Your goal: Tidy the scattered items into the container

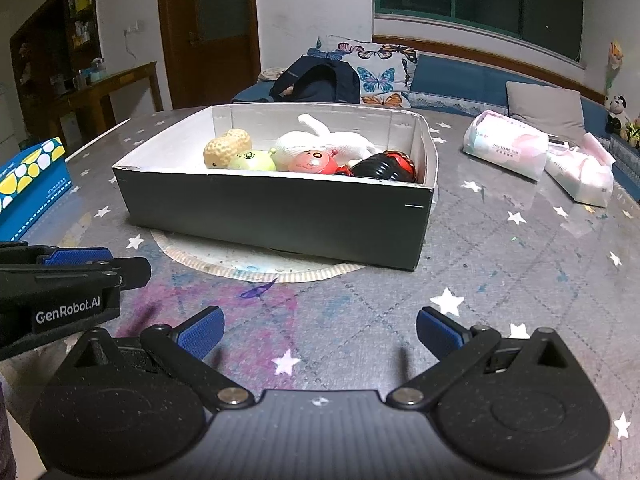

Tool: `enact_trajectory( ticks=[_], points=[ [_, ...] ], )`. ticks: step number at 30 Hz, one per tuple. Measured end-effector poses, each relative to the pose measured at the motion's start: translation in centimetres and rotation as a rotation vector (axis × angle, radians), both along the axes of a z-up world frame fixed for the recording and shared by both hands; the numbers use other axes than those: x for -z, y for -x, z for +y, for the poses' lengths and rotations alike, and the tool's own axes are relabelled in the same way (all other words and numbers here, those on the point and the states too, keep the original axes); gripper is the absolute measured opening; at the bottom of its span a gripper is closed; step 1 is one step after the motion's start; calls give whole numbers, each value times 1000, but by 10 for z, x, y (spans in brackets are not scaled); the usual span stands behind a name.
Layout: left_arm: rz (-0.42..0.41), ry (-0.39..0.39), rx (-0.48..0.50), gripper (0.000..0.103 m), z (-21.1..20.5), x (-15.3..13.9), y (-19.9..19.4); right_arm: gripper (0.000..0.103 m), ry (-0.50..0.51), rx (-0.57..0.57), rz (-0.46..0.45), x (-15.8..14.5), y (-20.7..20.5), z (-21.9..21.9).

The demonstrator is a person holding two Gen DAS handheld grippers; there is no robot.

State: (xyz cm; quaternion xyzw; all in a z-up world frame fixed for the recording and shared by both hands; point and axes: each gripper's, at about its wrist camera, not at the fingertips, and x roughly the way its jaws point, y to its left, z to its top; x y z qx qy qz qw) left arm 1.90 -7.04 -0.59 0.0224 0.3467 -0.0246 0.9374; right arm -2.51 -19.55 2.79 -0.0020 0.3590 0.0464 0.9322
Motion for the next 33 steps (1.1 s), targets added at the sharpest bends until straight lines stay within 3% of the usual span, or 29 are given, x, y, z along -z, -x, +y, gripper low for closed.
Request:
enact_trajectory(
  ticks=[33],
  points=[
    [36,-15,15,34,-11,5,-28,103,5,25,42,7,-27,-8]
  ],
)
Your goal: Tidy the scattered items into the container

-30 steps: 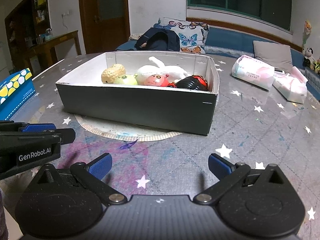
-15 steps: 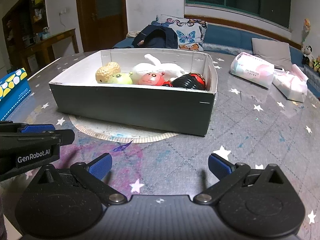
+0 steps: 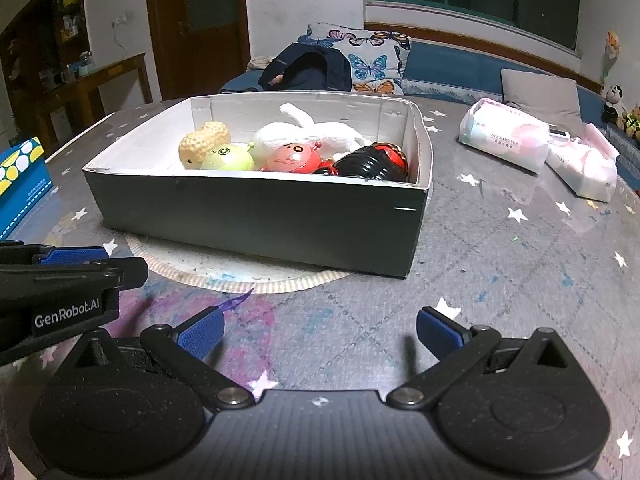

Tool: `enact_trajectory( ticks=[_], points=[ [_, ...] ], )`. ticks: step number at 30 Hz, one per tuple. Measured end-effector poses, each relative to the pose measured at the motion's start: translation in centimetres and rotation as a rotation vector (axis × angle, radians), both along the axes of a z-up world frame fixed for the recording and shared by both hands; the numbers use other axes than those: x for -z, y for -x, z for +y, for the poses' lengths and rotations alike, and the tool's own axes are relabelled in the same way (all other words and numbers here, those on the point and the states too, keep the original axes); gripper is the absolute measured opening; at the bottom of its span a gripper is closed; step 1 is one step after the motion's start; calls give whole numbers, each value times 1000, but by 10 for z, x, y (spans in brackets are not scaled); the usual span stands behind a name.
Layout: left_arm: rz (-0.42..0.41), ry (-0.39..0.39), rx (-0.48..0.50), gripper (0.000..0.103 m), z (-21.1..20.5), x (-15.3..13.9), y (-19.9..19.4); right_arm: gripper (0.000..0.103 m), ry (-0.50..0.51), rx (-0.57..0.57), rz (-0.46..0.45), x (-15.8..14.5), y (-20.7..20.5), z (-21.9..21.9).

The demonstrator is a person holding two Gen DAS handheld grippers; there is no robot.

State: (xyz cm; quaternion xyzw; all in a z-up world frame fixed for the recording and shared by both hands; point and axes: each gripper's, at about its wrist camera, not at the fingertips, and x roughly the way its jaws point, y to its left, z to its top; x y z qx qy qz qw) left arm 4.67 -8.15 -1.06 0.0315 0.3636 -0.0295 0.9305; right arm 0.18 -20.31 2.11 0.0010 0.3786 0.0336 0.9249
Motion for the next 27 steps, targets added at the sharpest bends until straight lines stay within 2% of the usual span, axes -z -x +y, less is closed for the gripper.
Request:
enact_trajectory(
  ticks=[27],
  points=[
    [1,-14,13,34,-7,1,-22,103,13,16,25,4,-17,-3]
  ],
)
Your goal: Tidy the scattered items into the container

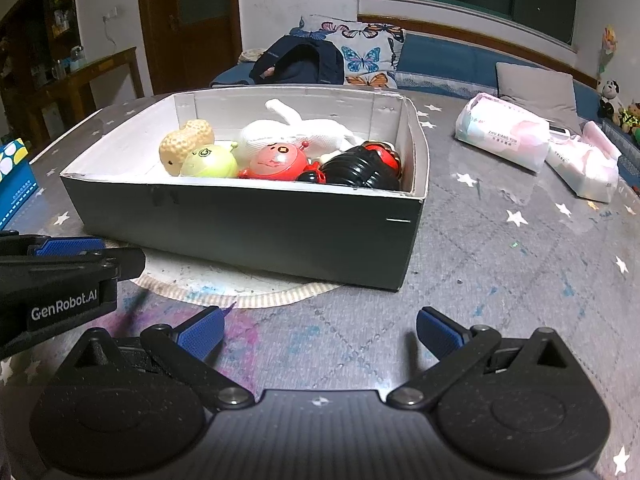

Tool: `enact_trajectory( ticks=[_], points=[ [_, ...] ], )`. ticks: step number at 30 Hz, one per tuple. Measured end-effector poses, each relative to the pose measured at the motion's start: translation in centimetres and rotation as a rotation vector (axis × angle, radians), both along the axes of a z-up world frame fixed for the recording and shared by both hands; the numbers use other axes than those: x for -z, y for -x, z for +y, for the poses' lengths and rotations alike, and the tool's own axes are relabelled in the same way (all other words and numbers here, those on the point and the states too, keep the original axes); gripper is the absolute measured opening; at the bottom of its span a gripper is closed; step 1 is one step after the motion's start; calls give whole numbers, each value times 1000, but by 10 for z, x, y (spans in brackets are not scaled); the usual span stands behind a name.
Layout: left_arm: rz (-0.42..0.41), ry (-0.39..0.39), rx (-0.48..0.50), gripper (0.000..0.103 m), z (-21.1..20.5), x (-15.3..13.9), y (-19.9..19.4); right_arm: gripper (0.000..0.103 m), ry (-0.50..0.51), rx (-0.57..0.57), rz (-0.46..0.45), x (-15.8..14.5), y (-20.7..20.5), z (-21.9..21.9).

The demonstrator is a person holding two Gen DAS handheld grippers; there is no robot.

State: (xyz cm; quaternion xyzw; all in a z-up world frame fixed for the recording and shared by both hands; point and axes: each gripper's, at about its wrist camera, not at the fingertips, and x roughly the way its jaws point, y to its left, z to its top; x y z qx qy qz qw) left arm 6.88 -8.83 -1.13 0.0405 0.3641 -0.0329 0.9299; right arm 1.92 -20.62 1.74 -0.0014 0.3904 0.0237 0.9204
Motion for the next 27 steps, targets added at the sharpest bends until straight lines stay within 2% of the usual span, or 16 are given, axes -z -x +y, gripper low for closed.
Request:
enact_trajectory(
  ticks=[27],
  points=[
    [7,-23,7,34,-8,5,-13,103,-5,9,27,8,-13,-5]
  ],
)
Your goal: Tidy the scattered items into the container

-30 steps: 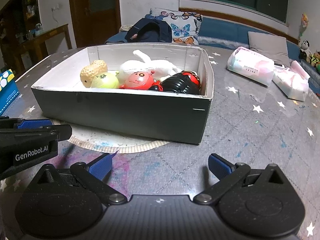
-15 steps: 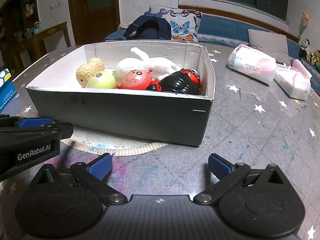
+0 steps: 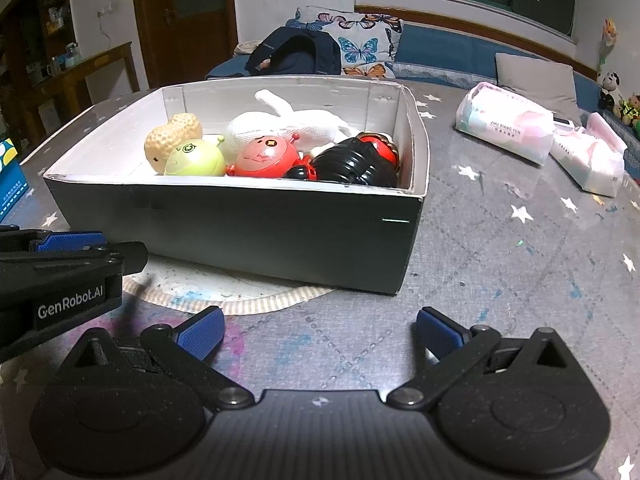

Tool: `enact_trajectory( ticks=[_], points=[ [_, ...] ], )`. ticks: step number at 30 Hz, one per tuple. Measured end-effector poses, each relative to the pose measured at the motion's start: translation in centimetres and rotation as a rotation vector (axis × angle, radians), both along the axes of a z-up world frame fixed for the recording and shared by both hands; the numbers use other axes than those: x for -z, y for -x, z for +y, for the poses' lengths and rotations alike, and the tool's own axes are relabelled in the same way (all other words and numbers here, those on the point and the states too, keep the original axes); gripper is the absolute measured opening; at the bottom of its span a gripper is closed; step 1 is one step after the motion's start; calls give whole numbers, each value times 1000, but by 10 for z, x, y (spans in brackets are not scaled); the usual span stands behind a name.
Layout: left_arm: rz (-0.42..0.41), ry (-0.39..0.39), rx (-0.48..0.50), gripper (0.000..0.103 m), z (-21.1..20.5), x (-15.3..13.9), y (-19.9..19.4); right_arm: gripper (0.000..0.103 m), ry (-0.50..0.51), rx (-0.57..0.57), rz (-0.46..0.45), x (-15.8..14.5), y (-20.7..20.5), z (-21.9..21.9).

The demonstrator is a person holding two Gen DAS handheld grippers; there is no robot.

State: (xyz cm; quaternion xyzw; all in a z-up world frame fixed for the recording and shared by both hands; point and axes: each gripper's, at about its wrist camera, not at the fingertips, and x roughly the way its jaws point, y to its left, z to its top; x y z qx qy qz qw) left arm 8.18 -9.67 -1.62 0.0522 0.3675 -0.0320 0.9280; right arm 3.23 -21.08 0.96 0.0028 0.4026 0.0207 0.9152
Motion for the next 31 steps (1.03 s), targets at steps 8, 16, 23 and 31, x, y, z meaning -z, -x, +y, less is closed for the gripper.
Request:
enact_trajectory(
  ticks=[8,16,23,31],
  points=[
    [3,-4,1,34,-2,1,-2,103,-1,-1,1,1,-2,-1],
    [3,-6,1,34,-3,2,-5,103,0,-1,1,1,-2,-1],
    [0,-3,2,34,-3,2,-5,103,0,-2,1,1,-2,-1],
    [-30,0,10,34,-4,-1,-4,103,-1,-1,1,1,-3,-2]
  ],
)
